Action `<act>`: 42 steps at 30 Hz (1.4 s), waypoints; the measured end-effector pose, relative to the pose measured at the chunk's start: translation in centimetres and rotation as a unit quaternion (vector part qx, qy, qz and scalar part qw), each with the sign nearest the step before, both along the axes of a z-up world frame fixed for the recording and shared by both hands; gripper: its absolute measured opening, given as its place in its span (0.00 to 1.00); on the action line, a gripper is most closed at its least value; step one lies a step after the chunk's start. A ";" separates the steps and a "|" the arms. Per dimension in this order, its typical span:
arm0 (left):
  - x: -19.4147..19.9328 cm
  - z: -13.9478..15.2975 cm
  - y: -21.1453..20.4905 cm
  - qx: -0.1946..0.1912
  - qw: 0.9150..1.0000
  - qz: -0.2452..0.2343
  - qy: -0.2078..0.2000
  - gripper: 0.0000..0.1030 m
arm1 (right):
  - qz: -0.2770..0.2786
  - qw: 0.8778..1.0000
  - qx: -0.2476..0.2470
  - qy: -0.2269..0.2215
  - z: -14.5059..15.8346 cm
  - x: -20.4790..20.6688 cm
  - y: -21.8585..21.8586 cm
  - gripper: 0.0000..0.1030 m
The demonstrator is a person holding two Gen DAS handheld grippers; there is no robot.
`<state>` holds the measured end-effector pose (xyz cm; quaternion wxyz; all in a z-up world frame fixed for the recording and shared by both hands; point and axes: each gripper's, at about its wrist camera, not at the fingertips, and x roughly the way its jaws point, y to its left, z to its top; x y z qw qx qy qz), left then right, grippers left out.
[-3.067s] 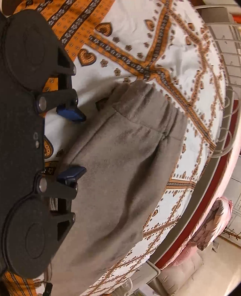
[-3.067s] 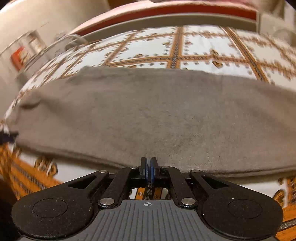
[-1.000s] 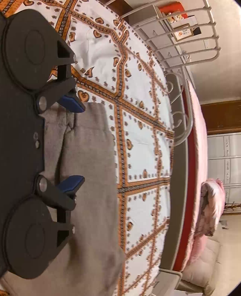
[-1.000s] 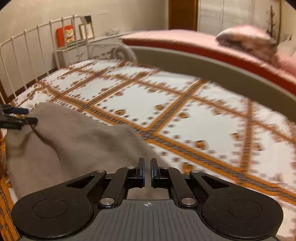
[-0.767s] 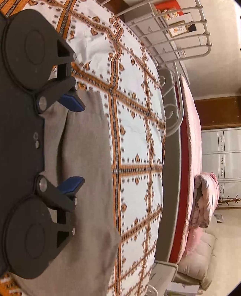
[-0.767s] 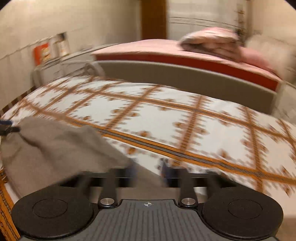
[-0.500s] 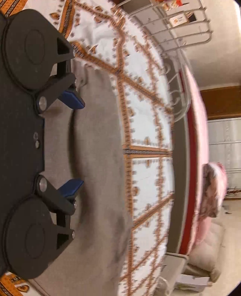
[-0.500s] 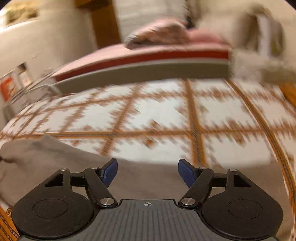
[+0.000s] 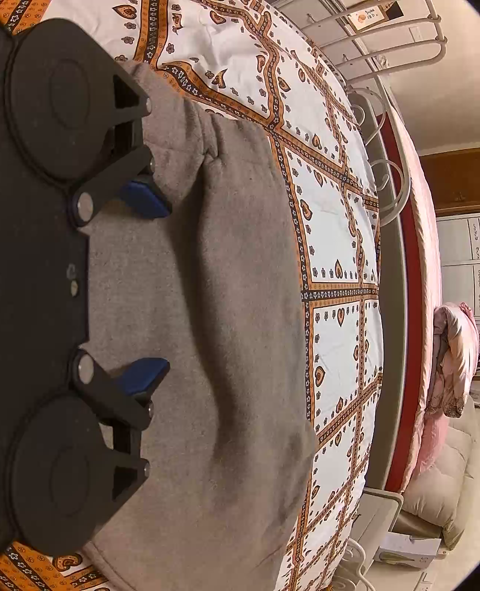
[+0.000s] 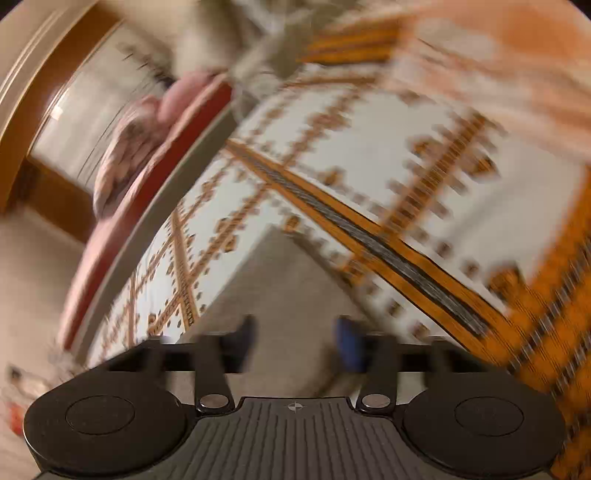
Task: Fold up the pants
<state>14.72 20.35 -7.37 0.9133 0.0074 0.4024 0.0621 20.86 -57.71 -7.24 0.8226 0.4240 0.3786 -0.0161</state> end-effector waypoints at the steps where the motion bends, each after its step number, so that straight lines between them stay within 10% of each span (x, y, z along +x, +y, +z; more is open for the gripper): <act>1: 0.0 0.0 0.0 0.001 1.000 0.001 0.001 0.74 | -0.009 1.000 0.020 0.012 -0.4 -0.7 -0.6 0.37; 12: 0.4 -0.1 -0.4 0.006 1.000 0.002 0.007 0.79 | -0.034 0.996 0.072 0.032 -1.5 -1.0 -0.8 0.37; 14: 0.4 -0.1 -0.4 0.005 1.000 0.000 0.007 0.79 | -0.035 0.996 0.071 0.036 -1.8 -0.6 -0.9 0.14; 21: 0.3 -0.1 -0.4 0.003 1.000 -0.005 0.008 0.79 | -0.020 0.999 0.042 -0.009 0.3 -2.6 -0.4 0.13; 26: 0.2 -0.1 -0.5 0.003 1.000 -0.005 0.009 0.79 | -0.018 0.998 0.050 0.041 -1.9 -2.2 -0.9 0.14; 27: 0.2 0.0 -0.5 0.003 1.000 -0.003 0.009 0.79 | -0.031 0.997 0.057 0.032 -1.5 -2.6 -1.2 0.17; 29: 0.1 0.0 -0.7 0.006 1.000 -0.005 0.011 0.79 | -0.045 0.998 0.039 0.020 -0.2 -3.4 -1.2 0.60; 37: 0.3 0.5 -1.4 0.004 1.000 -0.004 0.014 0.79 | -0.004 0.999 0.032 0.032 -1.4 -1.9 -0.2 0.63; 39: 0.3 0.9 -2.2 -0.006 1.000 -0.020 0.004 0.79 | 0.006 0.999 0.022 0.022 -1.3 -1.3 0.1 0.59; 41: 0.4 1.0 -3.2 -0.003 0.999 -0.035 0.002 0.79 | 0.016 1.000 0.005 0.013 -0.9 -1.0 0.5 0.16; 42: 0.5 0.9 -3.8 -0.003 0.999 -0.046 0.005 0.80 | 0.020 1.000 0.011 0.004 -0.9 -1.1 0.5 0.16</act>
